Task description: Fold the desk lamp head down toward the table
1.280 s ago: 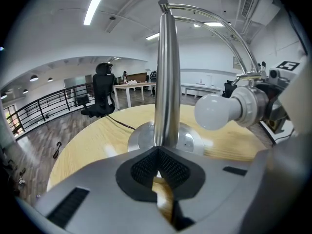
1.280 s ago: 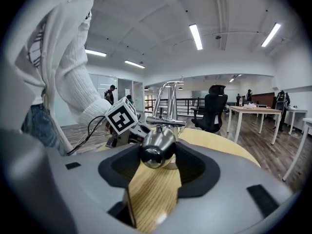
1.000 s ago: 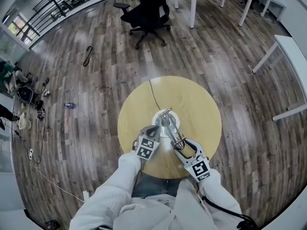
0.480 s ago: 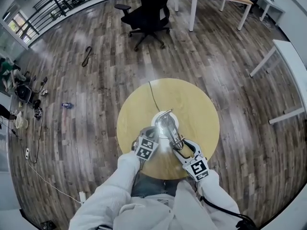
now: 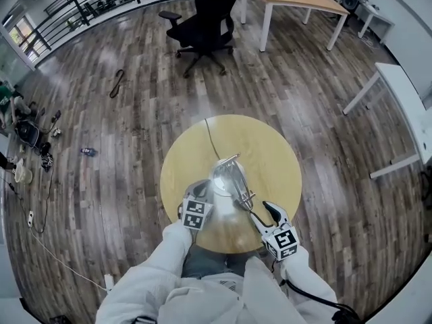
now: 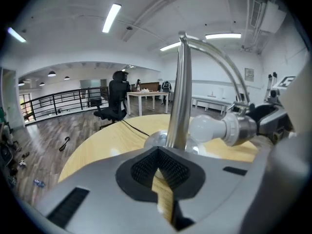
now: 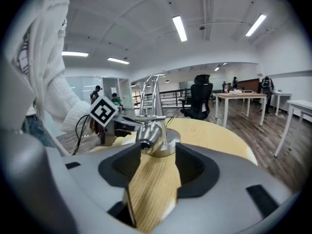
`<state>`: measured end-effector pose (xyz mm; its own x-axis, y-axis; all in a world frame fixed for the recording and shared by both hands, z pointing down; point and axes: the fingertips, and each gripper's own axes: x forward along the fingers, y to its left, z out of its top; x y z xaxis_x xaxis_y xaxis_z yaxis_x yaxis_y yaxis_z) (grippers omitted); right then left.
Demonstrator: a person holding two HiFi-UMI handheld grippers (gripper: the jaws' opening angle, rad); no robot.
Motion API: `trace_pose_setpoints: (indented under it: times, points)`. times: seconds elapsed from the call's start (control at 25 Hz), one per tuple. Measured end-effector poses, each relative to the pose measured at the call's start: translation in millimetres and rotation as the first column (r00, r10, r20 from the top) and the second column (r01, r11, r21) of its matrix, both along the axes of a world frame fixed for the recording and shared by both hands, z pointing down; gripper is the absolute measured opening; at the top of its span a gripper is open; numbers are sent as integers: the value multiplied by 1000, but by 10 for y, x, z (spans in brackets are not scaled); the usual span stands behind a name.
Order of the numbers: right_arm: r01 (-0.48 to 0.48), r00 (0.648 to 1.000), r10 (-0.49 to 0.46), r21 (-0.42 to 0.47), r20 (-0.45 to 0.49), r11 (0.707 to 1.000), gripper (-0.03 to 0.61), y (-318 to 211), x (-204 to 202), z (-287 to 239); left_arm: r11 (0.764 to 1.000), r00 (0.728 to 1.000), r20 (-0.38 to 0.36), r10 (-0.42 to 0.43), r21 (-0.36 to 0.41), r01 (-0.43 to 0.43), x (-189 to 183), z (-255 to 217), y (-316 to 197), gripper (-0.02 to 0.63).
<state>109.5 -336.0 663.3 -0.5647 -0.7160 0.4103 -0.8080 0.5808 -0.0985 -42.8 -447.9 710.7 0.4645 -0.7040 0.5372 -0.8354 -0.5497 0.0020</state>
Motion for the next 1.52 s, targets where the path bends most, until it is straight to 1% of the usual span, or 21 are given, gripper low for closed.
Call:
trace_pose_setpoints:
  times: [0.08, 0.16, 0.24, 0.32, 0.4, 0.44, 0.48, 0.52, 0.56, 0.6, 0.64, 0.76, 0.84, 0.96, 1.08, 1.28, 1.4, 1.52]
  points:
    - [-89, 995, 89, 2, 42, 996, 222, -4, 142, -108, 1000, 999, -41, -9, 24, 10, -59, -187, 97, 0]
    - [-161, 985, 159, 30, 65, 986, 222, -13, 249, -282, 999, 996, -91, -15, 47, 20, -95, -436, 223, 0]
    - [-209, 976, 202, 79, 83, 975, 222, -28, 311, -537, 997, 988, -154, -25, 62, 35, -105, -676, 371, 0]
    - [-239, 968, 226, 133, 109, 962, 221, -51, 320, -827, 996, 976, -213, -35, 77, 53, -88, -922, 513, 0]
    - [-277, 957, 255, 174, 139, 945, 218, -66, 287, -1077, 995, 959, -276, -60, 58, 79, -57, -1128, 647, 0]
    - [-305, 948, 280, 187, 149, 934, 204, -65, 267, -1166, 995, 947, -312, -80, 26, 92, -37, -1198, 716, 0]
    - [-337, 938, 311, 195, 156, 921, 160, -54, 247, -1227, 995, 933, -347, -99, -11, 101, -10, -1255, 788, 0]
    - [-368, 927, 340, 198, 160, 908, 96, -36, 219, -1261, 994, 918, -380, -110, -39, 103, 26, -1313, 860, 0]
    - [-392, 917, 364, 197, 164, 899, 46, -10, 180, -1271, 994, 907, -405, -112, -49, 101, 65, -1376, 930, 0]
    - [-408, 910, 381, 190, 165, 893, 36, 24, 128, -1257, 994, 902, -418, -106, -41, 98, 101, -1438, 997, 0]
    - [-419, 905, 393, 177, 165, 891, 25, 69, 68, -1221, 995, 903, -418, -94, -21, 94, 132, -1490, 1064, 0]
    - [-430, 898, 408, 128, 163, 894, 11, 207, -104, -1063, 996, 924, -379, -59, 45, 81, 203, -1560, 1234, 0]
    - [-418, 903, 398, 113, 163, 901, 11, 235, -188, -1026, 995, 930, -366, -33, 73, 64, 268, -1598, 1287, 0]
    - [-387, 918, 369, 128, 143, 913, 11, 196, -241, -1073, 994, 934, -358, -8, 95, 45, 360, -1653, 1290, 0]
    - [-378, 923, 361, 128, 135, 917, 11, 165, -210, -1094, 993, 933, -358, -24, 96, 62, 380, -1662, 1281, 0]
    - [-357, 931, 341, 137, 126, 924, 11, 244, -114, -1138, 984, 933, -350, -82, 122, 132, 339, -1712, 1323, 0]
    - [-346, 936, 329, 154, 127, 925, 11, 296, -59, -1179, 979, 930, -359, -84, 145, 145, 385, -1786, 1372, 0]
    - [-352, 932, 330, 156, 149, 923, 11, 372, -36, -1195, 979, 927, -368, -75, 147, 138, 450, -1808, 1464, 0]
